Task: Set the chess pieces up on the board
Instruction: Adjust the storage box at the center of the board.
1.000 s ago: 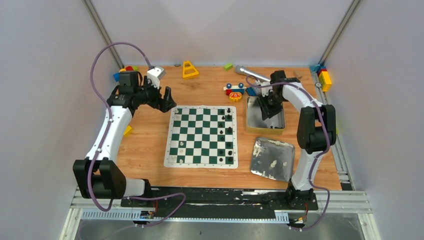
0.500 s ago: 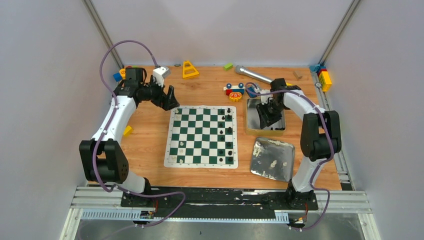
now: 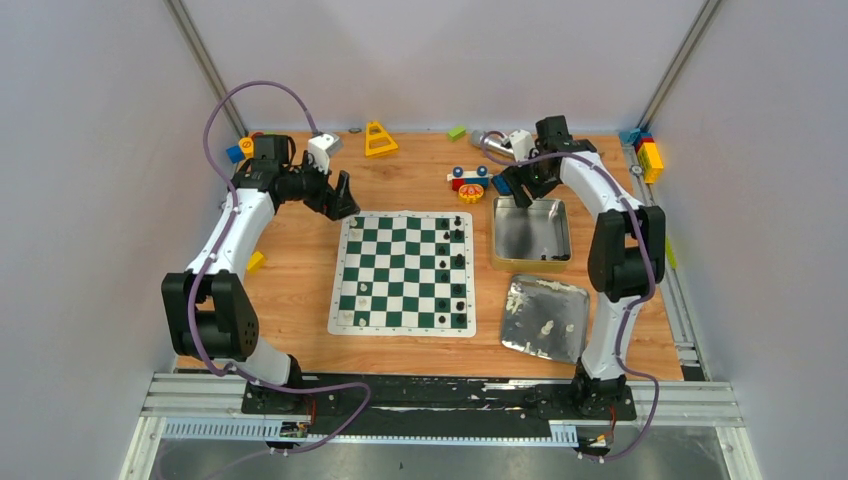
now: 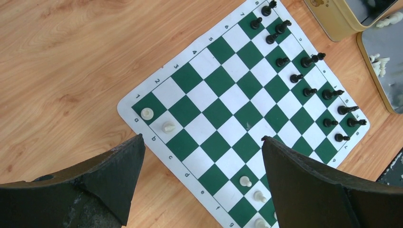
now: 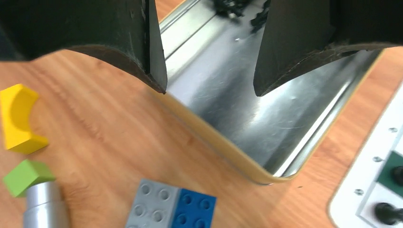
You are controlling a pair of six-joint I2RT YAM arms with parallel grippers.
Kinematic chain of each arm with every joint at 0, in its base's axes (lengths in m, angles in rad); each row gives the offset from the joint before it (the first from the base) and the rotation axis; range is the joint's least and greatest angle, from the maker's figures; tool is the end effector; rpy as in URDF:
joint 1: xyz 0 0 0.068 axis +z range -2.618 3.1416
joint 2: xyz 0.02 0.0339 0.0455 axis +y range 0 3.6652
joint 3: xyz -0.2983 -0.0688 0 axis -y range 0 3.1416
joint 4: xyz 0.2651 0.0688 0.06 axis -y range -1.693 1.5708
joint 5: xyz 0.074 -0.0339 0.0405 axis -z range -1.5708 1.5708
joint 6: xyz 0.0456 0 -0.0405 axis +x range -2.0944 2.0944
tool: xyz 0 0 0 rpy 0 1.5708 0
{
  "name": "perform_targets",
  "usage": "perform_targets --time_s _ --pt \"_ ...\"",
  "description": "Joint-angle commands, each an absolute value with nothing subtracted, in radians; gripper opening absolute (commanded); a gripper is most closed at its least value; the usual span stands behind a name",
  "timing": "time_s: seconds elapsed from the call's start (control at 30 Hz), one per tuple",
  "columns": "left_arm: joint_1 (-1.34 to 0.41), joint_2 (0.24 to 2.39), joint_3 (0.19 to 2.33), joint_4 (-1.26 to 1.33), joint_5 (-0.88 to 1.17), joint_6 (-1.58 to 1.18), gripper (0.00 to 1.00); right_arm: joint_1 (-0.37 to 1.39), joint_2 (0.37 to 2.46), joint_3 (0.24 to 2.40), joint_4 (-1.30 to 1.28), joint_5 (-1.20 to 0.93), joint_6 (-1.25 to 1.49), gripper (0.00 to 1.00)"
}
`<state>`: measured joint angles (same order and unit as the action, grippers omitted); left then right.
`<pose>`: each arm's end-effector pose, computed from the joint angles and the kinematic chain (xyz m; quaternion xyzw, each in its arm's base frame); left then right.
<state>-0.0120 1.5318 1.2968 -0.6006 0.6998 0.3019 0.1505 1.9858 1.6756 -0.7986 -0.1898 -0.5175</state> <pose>0.3528 -0.0336 0.3274 0.2587 0.8466 -0.2678 0.3803 0.4574 0.0781 0.2564 -0.3382 0.9084 0.0491 0.2409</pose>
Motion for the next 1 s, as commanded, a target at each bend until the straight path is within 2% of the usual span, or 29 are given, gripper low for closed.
perform_targets --time_s 0.0,0.17,0.27,0.6,0.97 --pt "-0.005 1.523 1.329 -0.567 0.727 0.324 1.0 0.161 2.053 1.754 -0.767 -0.084 -0.68 0.69" --pt "-0.005 1.528 1.335 -0.565 0.732 0.318 1.0 0.161 2.11 1.783 -0.769 -0.066 -0.765 0.69" --pt "-0.005 1.529 1.334 -0.566 0.727 0.317 1.0 0.16 2.137 1.798 -0.773 -0.056 -0.786 0.65" --pt "-0.005 1.52 1.328 -0.562 0.721 0.312 1.0 0.132 2.148 1.801 -0.81 -0.047 -0.762 0.26" --pt "-0.005 1.513 1.321 -0.556 0.723 0.295 1.0 0.038 2.104 1.749 -0.861 0.028 -0.614 0.06"
